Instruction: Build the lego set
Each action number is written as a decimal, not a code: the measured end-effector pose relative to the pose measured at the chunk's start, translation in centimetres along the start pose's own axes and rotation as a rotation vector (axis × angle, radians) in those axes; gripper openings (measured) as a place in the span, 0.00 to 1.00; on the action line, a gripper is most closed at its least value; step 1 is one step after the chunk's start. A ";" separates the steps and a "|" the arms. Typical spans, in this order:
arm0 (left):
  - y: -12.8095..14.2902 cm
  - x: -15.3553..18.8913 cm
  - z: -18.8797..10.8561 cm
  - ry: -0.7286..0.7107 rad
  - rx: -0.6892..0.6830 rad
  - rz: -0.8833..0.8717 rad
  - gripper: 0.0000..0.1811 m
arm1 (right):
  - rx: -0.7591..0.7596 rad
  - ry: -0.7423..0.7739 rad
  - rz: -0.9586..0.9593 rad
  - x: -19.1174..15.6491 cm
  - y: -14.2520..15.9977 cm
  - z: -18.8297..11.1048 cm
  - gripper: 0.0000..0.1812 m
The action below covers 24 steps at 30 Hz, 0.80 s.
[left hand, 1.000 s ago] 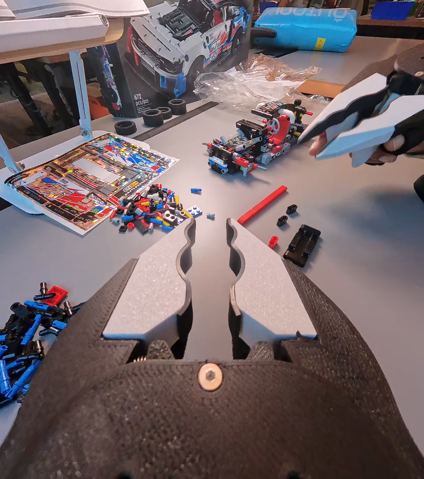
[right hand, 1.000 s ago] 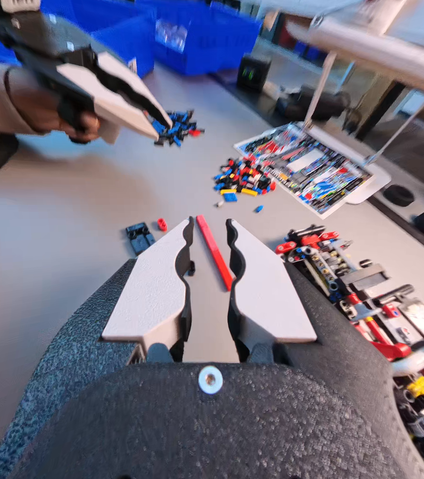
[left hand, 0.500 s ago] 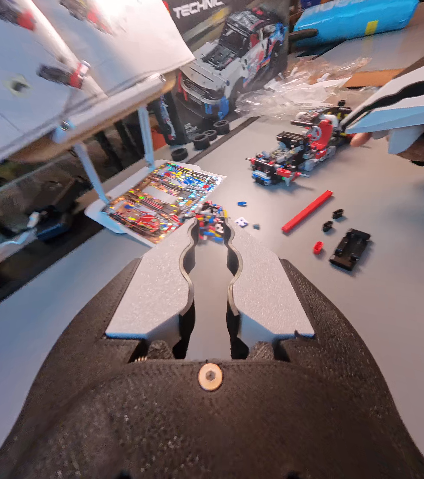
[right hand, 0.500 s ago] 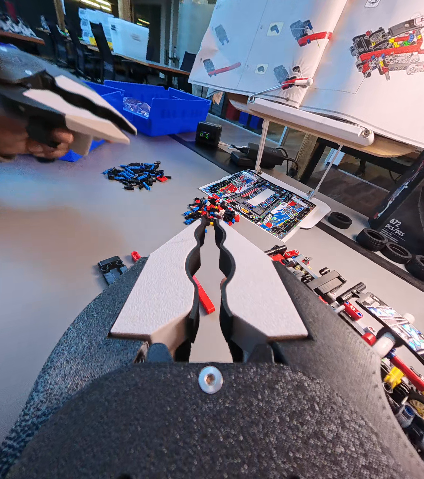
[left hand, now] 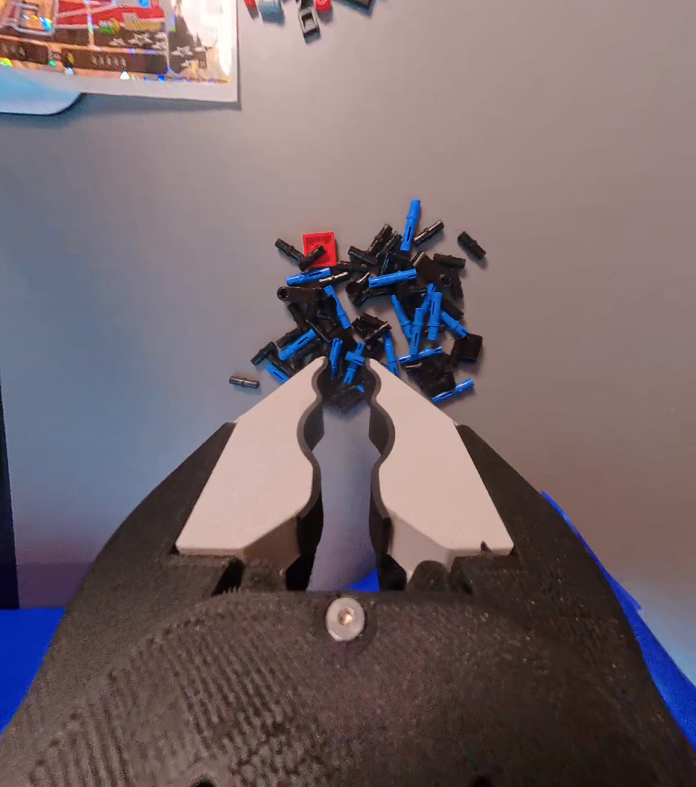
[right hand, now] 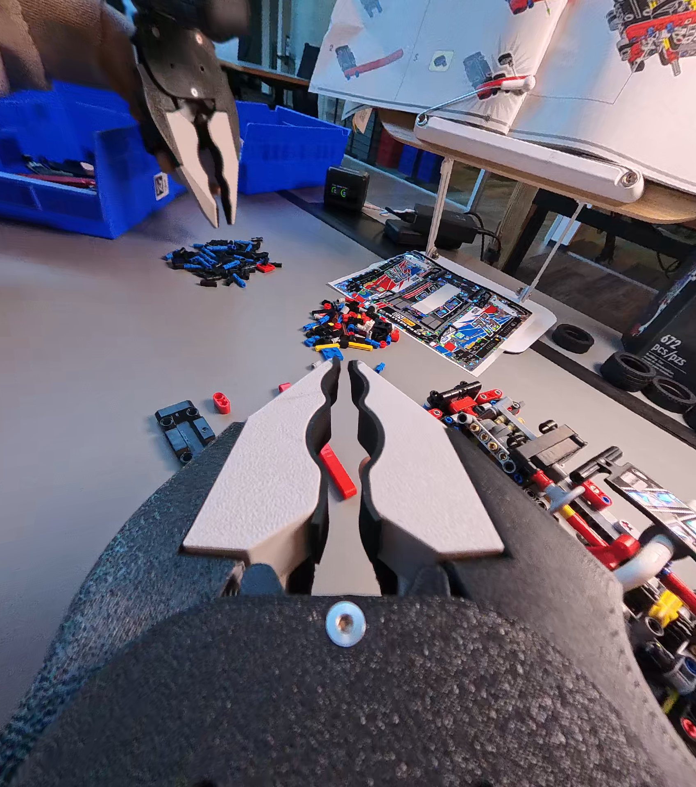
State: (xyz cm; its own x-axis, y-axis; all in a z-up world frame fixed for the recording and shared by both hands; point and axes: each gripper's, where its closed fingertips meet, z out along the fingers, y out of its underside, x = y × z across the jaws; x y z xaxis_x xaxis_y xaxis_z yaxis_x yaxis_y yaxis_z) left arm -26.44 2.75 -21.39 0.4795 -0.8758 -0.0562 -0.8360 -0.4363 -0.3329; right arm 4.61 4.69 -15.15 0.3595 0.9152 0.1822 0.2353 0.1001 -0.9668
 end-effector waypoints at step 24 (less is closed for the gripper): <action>-0.4 -0.9 0.5 -0.006 -0.008 0.026 0.01 | -0.030 0.012 0.005 0.3 0.9 0.5 0.01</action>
State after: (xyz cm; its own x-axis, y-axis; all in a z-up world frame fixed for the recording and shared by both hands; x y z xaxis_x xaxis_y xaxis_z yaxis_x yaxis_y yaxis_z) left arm -26.41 3.83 -21.71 0.4587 -0.8858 -0.0701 -0.8503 -0.4147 -0.3240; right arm 4.53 5.24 -16.06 0.3712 0.9110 0.1799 0.2606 0.0837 -0.9618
